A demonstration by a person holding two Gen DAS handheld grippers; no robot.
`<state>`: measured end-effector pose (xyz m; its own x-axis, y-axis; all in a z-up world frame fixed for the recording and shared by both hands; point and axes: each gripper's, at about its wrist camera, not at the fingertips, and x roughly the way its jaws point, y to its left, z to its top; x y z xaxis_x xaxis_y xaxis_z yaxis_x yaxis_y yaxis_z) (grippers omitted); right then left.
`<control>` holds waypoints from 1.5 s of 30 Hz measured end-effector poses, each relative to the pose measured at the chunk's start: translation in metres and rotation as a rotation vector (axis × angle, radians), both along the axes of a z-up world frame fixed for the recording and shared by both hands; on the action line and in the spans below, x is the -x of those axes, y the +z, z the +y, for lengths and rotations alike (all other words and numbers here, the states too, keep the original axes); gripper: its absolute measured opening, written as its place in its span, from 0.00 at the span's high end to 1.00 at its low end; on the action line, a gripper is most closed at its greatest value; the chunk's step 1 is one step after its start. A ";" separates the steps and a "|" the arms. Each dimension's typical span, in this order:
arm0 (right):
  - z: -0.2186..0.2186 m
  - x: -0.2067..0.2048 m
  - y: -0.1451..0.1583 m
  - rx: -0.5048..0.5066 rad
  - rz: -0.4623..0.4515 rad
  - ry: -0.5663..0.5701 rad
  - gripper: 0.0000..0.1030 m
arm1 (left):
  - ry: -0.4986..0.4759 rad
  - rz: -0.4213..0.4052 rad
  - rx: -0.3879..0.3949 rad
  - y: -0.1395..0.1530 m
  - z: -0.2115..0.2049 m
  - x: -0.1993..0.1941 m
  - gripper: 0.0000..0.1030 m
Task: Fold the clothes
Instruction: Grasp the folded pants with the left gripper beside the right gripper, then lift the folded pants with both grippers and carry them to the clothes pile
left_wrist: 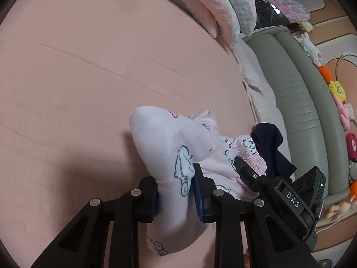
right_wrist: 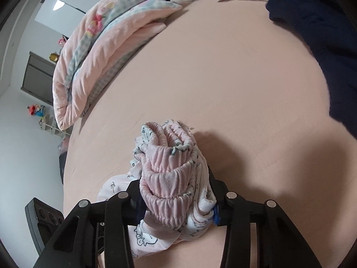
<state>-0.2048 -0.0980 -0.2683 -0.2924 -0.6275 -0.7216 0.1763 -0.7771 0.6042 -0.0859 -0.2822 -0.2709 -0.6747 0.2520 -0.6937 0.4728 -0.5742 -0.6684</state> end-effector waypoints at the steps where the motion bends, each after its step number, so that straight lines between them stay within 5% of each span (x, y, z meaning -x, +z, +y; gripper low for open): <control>1: 0.000 0.000 0.002 0.004 0.002 0.004 0.59 | 0.000 0.006 0.000 0.002 0.000 0.000 0.78; 26: 0.007 -0.059 0.127 0.078 0.158 0.091 0.59 | 0.027 0.190 0.043 0.113 0.021 -0.065 0.78; 45: -0.001 -0.111 0.173 0.089 0.212 0.151 0.59 | 0.069 0.267 0.066 0.146 0.019 -0.115 0.78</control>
<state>-0.0940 -0.0993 -0.0956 -0.3298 -0.7334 -0.5945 0.4159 -0.6782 0.6059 0.0290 -0.2634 -0.1245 -0.8499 0.1589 -0.5024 0.3245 -0.5934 -0.7366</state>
